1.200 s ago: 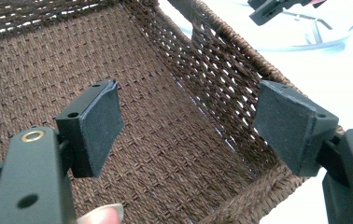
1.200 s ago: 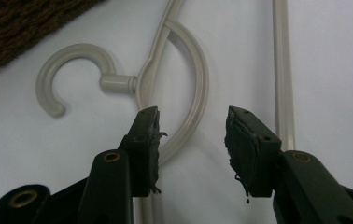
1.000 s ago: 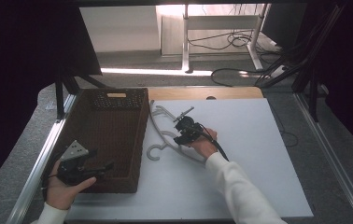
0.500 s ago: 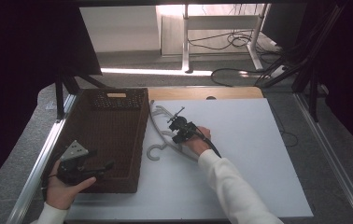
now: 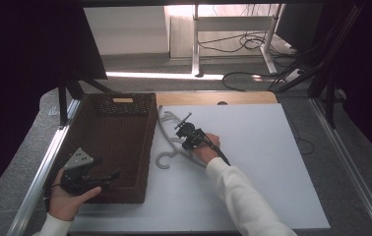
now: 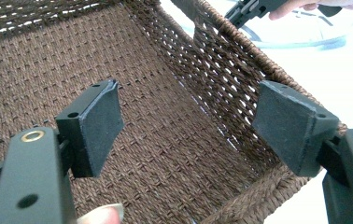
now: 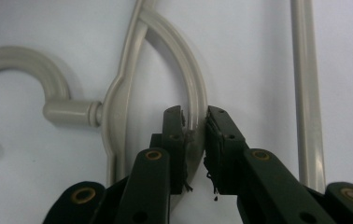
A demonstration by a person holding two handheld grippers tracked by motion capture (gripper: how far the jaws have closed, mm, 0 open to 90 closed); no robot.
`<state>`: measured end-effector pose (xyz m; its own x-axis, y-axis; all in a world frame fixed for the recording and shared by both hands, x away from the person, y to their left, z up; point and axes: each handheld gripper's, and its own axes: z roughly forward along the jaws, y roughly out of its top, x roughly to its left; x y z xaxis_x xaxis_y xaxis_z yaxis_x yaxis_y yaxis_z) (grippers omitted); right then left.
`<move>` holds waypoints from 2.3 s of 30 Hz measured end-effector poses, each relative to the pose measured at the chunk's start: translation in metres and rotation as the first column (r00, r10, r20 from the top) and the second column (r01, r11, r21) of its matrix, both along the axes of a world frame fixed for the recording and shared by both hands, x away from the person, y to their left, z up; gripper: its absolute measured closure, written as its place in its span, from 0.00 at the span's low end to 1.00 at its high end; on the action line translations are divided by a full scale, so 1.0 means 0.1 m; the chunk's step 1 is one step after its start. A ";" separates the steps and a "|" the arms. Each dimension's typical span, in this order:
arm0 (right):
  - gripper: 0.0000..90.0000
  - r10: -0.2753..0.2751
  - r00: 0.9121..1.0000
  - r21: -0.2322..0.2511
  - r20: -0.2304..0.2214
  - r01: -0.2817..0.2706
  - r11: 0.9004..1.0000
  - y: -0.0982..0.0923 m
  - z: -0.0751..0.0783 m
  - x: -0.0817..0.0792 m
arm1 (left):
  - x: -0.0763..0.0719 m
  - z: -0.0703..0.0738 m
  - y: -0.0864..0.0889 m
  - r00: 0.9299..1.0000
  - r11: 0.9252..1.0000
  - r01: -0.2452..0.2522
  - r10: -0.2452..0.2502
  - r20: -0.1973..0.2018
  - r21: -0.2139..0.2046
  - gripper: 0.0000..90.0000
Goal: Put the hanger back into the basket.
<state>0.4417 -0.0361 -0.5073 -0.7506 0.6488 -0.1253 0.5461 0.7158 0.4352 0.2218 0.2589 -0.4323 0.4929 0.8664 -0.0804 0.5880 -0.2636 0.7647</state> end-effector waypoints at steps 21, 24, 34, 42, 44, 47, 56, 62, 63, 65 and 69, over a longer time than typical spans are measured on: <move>0.90 -0.074 0.997 0.076 -0.002 0.074 0.994 -0.40 0.33 0.00 | 0.00 0.00 0.01 1.000 1.000 -0.002 0.002 0.002 0.000 0.26; 0.90 -0.067 0.998 0.089 -0.005 0.067 0.994 -0.46 0.42 -0.04 | 0.00 0.00 0.01 1.000 1.000 -0.002 0.002 0.002 0.001 0.25; 0.90 -0.025 1.000 0.179 -0.008 0.026 0.984 -0.61 0.72 -0.21 | 0.00 0.01 0.00 1.000 1.000 -0.002 0.002 0.003 0.002 0.25; 0.90 -0.020 1.000 0.286 -0.012 0.022 0.958 -0.68 0.93 -0.31 | 0.00 0.01 -0.01 1.000 1.000 -0.001 0.001 0.006 0.001 0.26; 0.90 -0.027 0.999 0.338 -0.022 0.033 0.940 -0.70 1.01 -0.33 | 0.00 0.02 -0.02 1.000 1.000 0.000 0.000 0.006 0.000 0.25; 0.90 -0.031 0.999 0.369 -0.027 0.039 0.929 -0.70 1.05 -0.34 | 0.00 0.02 -0.01 1.000 1.000 0.000 0.000 0.009 -0.001 0.25; 0.90 -0.072 0.995 0.514 -0.062 0.094 0.852 -0.78 1.19 -0.36 | -0.02 0.07 -0.05 1.000 1.000 0.009 -0.008 0.027 -0.026 0.26; 0.90 -0.090 0.991 0.601 -0.098 0.132 0.789 -0.85 1.23 -0.36 | -0.02 0.14 -0.19 0.998 0.997 0.049 -0.047 0.042 -0.054 0.25; 0.90 -0.092 0.990 0.611 -0.104 0.137 0.780 -0.86 1.23 -0.36 | -0.02 0.14 -0.19 0.998 0.997 0.049 -0.047 0.042 -0.054 0.25; 0.90 -0.097 0.989 0.627 -0.112 0.146 0.765 -0.87 1.23 -0.36 | 0.00 0.14 -0.23 0.998 0.996 0.057 -0.054 0.039 -0.065 0.25; 0.90 -0.106 0.987 0.652 -0.120 0.159 0.741 -0.89 1.22 -0.36 | 0.05 0.14 -0.33 0.998 0.994 0.060 -0.059 0.016 -0.089 0.26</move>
<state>0.4057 -0.1252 -0.3854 -0.6404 0.6435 0.4193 0.6611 0.1840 0.7274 0.2268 0.2261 -0.4179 0.5446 0.8253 -0.1492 0.5628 -0.2277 0.7946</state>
